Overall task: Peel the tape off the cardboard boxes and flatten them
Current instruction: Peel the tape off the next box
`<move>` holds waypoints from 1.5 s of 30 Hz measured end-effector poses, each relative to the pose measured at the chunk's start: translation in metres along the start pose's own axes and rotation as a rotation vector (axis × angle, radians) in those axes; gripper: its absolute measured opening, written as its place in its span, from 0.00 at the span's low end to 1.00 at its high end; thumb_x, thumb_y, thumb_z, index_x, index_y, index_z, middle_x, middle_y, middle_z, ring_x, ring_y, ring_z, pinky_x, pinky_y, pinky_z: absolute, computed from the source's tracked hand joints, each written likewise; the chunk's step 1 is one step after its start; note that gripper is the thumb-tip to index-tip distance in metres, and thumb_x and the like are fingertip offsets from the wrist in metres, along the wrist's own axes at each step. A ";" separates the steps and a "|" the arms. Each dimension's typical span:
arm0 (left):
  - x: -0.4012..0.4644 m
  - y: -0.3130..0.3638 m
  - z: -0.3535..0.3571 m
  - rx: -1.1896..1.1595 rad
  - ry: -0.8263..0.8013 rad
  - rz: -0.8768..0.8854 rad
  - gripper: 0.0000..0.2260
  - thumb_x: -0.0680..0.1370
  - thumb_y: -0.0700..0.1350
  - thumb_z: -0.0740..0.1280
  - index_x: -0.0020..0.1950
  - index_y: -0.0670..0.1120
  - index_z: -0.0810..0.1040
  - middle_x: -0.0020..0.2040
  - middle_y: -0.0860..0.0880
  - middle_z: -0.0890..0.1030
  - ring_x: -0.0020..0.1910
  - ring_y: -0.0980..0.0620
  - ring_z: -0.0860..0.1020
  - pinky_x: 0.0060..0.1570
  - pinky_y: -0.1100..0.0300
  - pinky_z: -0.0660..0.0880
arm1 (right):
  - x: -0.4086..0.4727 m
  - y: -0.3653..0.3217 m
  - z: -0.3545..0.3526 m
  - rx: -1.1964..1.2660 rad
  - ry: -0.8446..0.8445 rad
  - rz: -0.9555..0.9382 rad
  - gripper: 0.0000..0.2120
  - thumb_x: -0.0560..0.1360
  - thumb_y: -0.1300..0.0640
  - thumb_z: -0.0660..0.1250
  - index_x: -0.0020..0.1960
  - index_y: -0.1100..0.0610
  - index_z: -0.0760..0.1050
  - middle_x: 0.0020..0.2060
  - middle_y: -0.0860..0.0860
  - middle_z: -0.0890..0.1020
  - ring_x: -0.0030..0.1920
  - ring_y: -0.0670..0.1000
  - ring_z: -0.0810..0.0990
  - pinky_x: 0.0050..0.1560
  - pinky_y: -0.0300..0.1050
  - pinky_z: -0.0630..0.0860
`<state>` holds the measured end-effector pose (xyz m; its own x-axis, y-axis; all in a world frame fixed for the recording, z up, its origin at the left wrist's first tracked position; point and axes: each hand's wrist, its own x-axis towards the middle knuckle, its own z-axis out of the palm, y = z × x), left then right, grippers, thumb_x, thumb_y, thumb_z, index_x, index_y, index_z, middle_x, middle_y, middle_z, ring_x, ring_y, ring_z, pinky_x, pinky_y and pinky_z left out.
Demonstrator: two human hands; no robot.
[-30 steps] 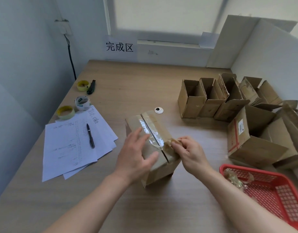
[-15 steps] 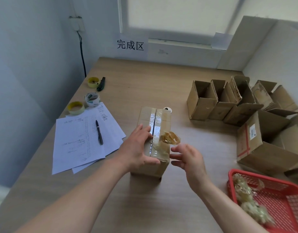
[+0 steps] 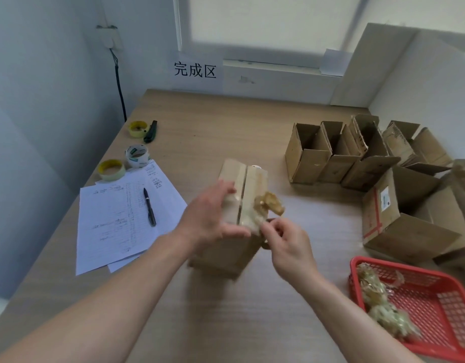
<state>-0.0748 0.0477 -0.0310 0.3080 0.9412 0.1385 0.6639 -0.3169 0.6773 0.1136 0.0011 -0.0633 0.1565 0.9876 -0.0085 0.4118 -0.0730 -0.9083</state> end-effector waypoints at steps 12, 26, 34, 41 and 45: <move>0.014 0.030 -0.014 0.710 -0.172 0.000 0.57 0.54 0.83 0.56 0.78 0.58 0.51 0.76 0.47 0.58 0.71 0.44 0.60 0.65 0.44 0.62 | 0.022 -0.022 -0.011 0.574 -0.069 0.581 0.13 0.82 0.58 0.59 0.48 0.65 0.79 0.29 0.58 0.81 0.30 0.55 0.82 0.30 0.46 0.81; 0.012 -0.020 0.034 0.661 -0.296 0.014 0.54 0.62 0.68 0.68 0.78 0.62 0.38 0.80 0.53 0.39 0.78 0.45 0.45 0.73 0.36 0.45 | 0.007 0.033 -0.023 -0.127 0.210 -0.178 0.10 0.73 0.55 0.74 0.52 0.45 0.77 0.48 0.46 0.78 0.40 0.45 0.80 0.38 0.43 0.78; 0.016 -0.018 0.034 0.666 -0.319 0.004 0.54 0.63 0.67 0.69 0.79 0.61 0.38 0.80 0.52 0.38 0.79 0.43 0.43 0.74 0.36 0.44 | 0.021 0.025 -0.038 -0.456 0.076 -0.507 0.03 0.71 0.65 0.76 0.45 0.60 0.85 0.45 0.53 0.81 0.44 0.53 0.81 0.40 0.48 0.79; 0.015 -0.021 0.036 0.660 -0.306 0.012 0.54 0.62 0.68 0.68 0.78 0.62 0.38 0.80 0.52 0.38 0.78 0.43 0.43 0.73 0.35 0.43 | 0.026 0.007 -0.044 -0.680 -0.084 -0.499 0.03 0.77 0.62 0.69 0.45 0.60 0.80 0.45 0.52 0.79 0.43 0.58 0.78 0.38 0.53 0.76; 0.014 -0.021 0.036 0.657 -0.304 0.017 0.55 0.61 0.69 0.68 0.78 0.62 0.38 0.80 0.53 0.38 0.78 0.44 0.43 0.73 0.36 0.43 | 0.032 -0.003 -0.042 -1.051 -0.237 -0.462 0.05 0.79 0.61 0.60 0.46 0.55 0.66 0.49 0.52 0.72 0.47 0.57 0.73 0.39 0.50 0.71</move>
<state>-0.0598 0.0637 -0.0694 0.4340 0.8920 -0.1263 0.9006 -0.4254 0.0898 0.1547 0.0273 -0.0432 -0.3275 0.9433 0.0537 0.9423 0.3302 -0.0544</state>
